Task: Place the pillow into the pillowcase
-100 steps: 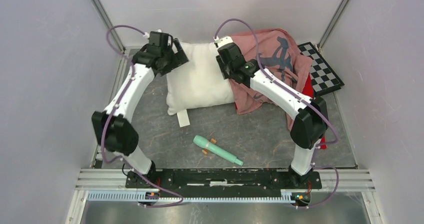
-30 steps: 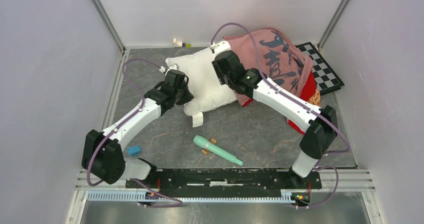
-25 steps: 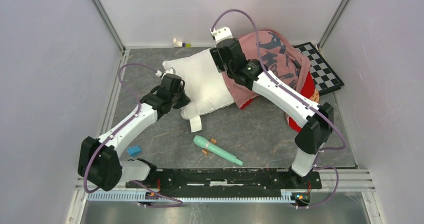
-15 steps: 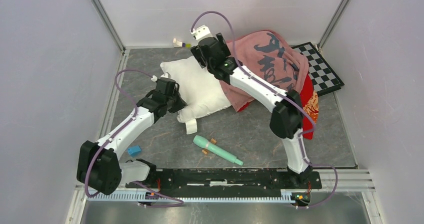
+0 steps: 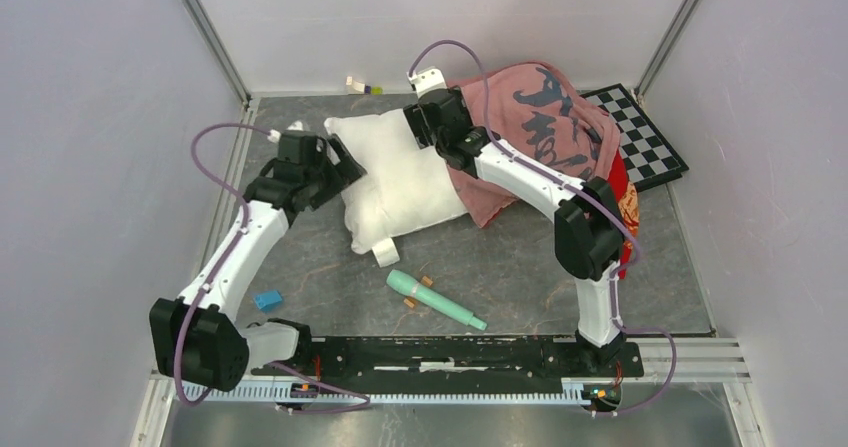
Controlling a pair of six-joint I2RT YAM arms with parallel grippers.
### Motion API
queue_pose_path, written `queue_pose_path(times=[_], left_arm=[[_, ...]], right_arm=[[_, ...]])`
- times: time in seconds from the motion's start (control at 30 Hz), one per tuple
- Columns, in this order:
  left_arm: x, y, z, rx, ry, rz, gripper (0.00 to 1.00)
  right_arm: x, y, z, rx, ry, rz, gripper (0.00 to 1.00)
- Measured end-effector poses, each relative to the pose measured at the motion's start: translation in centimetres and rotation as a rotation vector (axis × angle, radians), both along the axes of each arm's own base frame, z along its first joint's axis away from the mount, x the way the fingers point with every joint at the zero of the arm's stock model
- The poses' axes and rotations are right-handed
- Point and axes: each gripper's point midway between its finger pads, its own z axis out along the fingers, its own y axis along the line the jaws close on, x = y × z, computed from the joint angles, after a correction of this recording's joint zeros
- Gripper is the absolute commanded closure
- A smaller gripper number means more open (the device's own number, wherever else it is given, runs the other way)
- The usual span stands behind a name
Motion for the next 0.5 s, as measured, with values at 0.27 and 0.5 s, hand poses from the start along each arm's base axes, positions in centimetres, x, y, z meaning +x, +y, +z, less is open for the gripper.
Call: queue_pose_path(times=[0.27, 0.5], left_arm=[[6.9, 1.5, 6.2, -0.048, -0.152, 0.07, 0.0], [9.7, -0.3, -5.0, -0.083, 0.07, 0.064, 0.45]], right_arm=[[-2.2, -0.4, -0.8, 0.049, 0.012, 0.052, 0.24], [-2.7, 0.0, -0.2, 0.041, 0.016, 0.069, 0.2]])
